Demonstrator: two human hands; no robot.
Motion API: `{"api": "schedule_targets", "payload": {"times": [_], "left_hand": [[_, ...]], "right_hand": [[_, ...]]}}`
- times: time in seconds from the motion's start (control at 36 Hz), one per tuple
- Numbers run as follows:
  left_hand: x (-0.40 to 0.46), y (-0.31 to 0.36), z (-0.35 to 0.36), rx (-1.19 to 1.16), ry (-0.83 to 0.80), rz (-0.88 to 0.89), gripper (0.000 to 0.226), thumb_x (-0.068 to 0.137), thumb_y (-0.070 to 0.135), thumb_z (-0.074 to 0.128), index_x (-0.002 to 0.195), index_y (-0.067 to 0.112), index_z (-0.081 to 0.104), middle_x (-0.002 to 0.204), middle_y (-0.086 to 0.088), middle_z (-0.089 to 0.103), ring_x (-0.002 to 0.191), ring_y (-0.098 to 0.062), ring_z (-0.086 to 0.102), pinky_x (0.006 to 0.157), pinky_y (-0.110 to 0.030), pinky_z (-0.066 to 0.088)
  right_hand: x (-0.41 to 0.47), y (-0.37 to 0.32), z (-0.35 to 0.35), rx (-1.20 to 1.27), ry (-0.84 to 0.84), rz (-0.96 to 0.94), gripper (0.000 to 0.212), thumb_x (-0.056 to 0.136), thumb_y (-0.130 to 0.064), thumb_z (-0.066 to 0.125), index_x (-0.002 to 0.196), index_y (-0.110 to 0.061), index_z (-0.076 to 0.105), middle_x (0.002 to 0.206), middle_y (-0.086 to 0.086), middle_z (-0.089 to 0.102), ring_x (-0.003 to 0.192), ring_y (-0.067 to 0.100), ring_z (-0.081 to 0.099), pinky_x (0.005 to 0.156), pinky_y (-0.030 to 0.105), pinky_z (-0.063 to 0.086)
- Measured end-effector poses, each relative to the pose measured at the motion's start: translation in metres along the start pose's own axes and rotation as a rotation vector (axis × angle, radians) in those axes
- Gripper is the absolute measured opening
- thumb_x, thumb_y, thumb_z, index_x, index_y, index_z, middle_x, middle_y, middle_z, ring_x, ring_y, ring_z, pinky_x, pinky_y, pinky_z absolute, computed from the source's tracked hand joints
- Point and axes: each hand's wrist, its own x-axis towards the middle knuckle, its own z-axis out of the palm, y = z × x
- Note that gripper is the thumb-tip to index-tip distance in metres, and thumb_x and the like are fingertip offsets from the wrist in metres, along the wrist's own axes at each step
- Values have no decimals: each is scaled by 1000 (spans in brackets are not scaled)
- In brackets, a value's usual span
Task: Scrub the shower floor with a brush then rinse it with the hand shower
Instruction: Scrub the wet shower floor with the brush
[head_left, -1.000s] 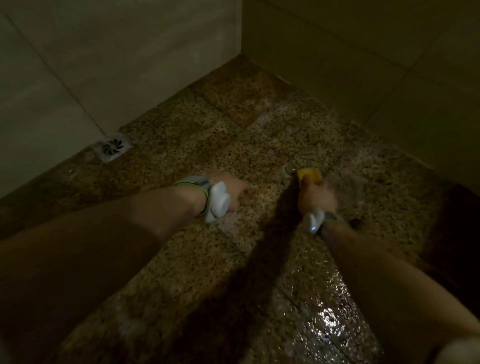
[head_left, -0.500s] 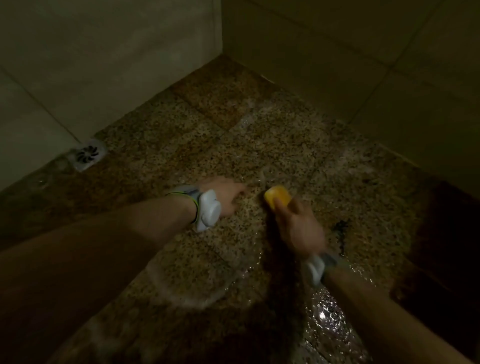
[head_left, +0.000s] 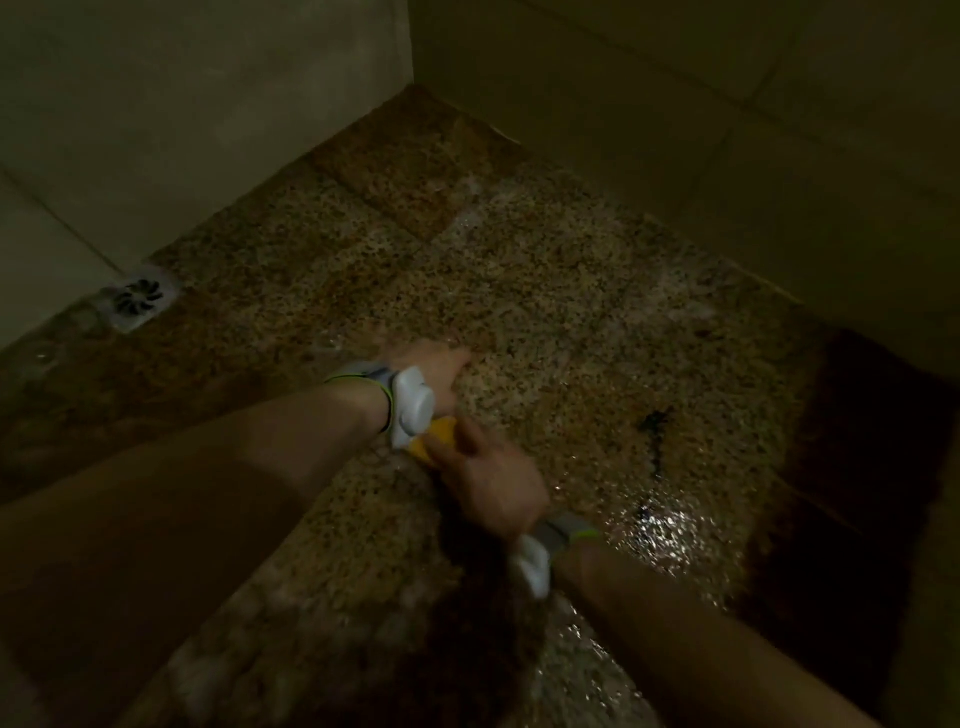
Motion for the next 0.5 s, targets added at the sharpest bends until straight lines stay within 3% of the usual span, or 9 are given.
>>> {"api": "schedule_targets", "payload": {"times": [0.06,0.11,0.19,0.28,0.39,0.5], "left_hand": [[3,12,7,-36,-28,58,61,94,27,55,152,24,34,148,-13,46,124,-36,52,89,-41,50],[3,28,8,-27,-64,108,57,97,26,55,151,25,36,142,-12,51,116,-35,57,77,-37,48],[3,55,4,23,-81,173,63,98,23,55,154,23,28,143,-13,50,116,-35,57,70,-34,45],[1,76,2,52,-82,214,62,100,22,52,156,22,25,140,-15,52,116,-36,57,67,-31,40],[-4,91,3,72,-72,234,62,99,22,51,156,21,25,149,-13,44,123,-34,54,74,-29,42],[-13,98,3,88,-116,239,66,100,22,51,157,20,19,158,-12,31,137,-34,42,98,-40,47]], "right_hand": [[-13,45,-18,49,45,154,47,99,-34,49,146,-29,48,136,13,52,114,36,58,88,40,53],[-28,100,-34,32,116,366,45,99,-32,49,144,-29,52,133,13,55,112,36,59,90,39,52],[-72,177,-54,2,154,697,46,102,-37,48,147,-38,47,138,16,55,111,39,61,81,35,48],[-120,209,-66,-8,98,917,46,99,-39,55,144,-37,46,133,18,56,106,42,62,75,38,47],[-142,176,-51,-7,84,1024,43,96,-42,58,136,-39,44,129,17,57,101,40,65,72,39,50],[-133,77,-27,29,85,854,49,100,-39,52,144,-43,31,142,14,48,99,36,65,75,37,53]]}}
